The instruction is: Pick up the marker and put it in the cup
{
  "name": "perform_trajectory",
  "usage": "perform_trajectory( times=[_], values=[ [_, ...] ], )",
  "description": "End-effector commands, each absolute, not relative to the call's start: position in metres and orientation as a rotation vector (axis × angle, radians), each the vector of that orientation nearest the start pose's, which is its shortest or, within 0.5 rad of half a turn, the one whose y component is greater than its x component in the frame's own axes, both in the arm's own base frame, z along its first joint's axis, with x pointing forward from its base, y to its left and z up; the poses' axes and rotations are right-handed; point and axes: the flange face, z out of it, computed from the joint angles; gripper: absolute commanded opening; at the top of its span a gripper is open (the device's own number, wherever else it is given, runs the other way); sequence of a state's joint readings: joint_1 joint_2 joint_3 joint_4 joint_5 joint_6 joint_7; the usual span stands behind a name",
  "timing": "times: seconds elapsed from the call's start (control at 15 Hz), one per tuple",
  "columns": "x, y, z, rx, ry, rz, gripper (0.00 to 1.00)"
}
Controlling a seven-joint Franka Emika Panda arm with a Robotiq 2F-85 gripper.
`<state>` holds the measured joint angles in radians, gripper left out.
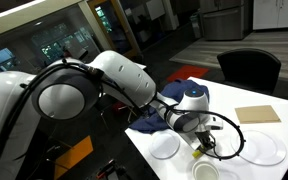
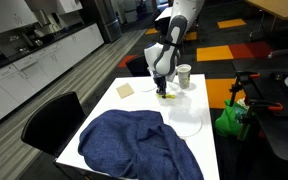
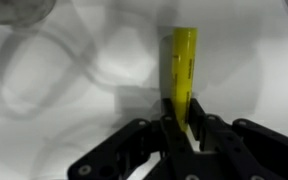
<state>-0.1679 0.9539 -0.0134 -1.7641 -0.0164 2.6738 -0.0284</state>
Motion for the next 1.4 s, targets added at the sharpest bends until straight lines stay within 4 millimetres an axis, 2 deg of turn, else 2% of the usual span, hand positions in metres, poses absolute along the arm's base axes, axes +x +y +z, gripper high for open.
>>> perform_trajectory(
  times=[0.0, 0.33, 0.6, 0.8, 1.07, 1.33],
  values=[
    [0.619, -0.109, 0.064, -3.169, 0.202, 0.105, 0.05],
    [0.63, -0.101, 0.125, -3.195, 0.14, 0.124, 0.05],
    [0.638, -0.09, 0.178, -3.218, 0.107, 0.069, 0.05],
    [0.638, -0.08, 0.211, -3.209, 0.062, 0.069, 0.05],
    [0.628, -0.069, 0.243, -3.209, 0.034, 0.107, 0.05],
    [0.611, -0.064, 0.257, -3.188, -0.071, 0.193, 0.05]
  ],
)
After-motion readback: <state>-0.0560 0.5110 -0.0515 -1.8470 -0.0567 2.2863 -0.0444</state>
